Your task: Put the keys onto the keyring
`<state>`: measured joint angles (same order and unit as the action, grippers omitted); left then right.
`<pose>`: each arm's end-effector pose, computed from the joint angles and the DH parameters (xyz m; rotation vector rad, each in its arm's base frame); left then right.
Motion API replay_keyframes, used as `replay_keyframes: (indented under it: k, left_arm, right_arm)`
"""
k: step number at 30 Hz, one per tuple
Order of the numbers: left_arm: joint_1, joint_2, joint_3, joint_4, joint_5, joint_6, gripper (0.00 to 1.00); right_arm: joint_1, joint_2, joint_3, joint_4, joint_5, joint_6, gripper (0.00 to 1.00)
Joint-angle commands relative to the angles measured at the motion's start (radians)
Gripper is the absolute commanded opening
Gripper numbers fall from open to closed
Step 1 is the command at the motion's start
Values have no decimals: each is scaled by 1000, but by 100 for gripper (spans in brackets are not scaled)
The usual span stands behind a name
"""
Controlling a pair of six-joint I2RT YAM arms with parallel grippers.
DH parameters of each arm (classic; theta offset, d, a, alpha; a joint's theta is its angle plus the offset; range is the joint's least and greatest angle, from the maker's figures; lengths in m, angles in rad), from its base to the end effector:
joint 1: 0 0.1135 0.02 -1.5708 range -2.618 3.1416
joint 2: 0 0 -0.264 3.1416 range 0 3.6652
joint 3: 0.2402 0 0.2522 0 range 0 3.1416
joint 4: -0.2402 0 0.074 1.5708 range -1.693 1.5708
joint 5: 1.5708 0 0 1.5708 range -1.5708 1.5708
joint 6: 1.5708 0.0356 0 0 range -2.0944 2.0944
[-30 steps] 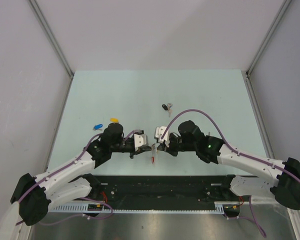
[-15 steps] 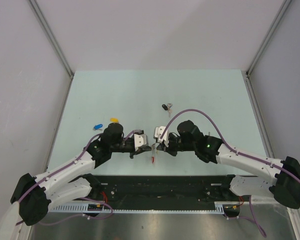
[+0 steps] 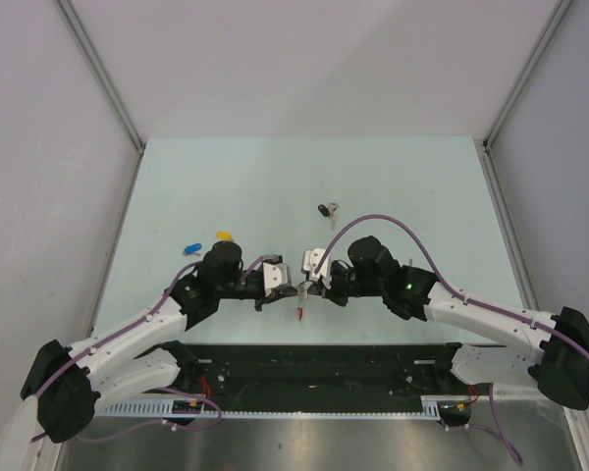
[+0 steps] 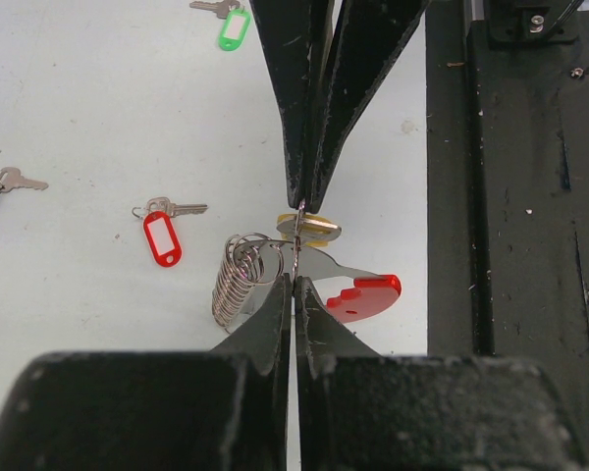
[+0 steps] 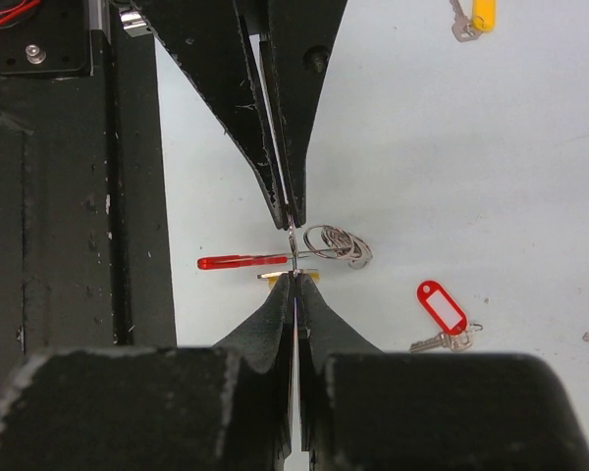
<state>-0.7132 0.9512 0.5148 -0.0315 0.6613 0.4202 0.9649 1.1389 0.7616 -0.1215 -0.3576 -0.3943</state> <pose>0.1409 -0.1508 0.2332 1.4243 1.4549 -0.8553 0.1342 0.2155 0.2674 -1.4967 1.4933 0.7160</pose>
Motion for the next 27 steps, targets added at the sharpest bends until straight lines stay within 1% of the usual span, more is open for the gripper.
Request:
replay_keyframes:
  k: [1,14,27]
  left_arm:
    - [-5,9,39,-2,29,26,0]
    - [-3,15,41,-5,43,29,0]
    - [-5,17,44,-13,58,32,0]
  right_arm:
    - [6,4,39,39,-14,-18,0]
    - [23,30,47,46,-9,-44,0]
    - [64,64,64,46,55,-112,0]
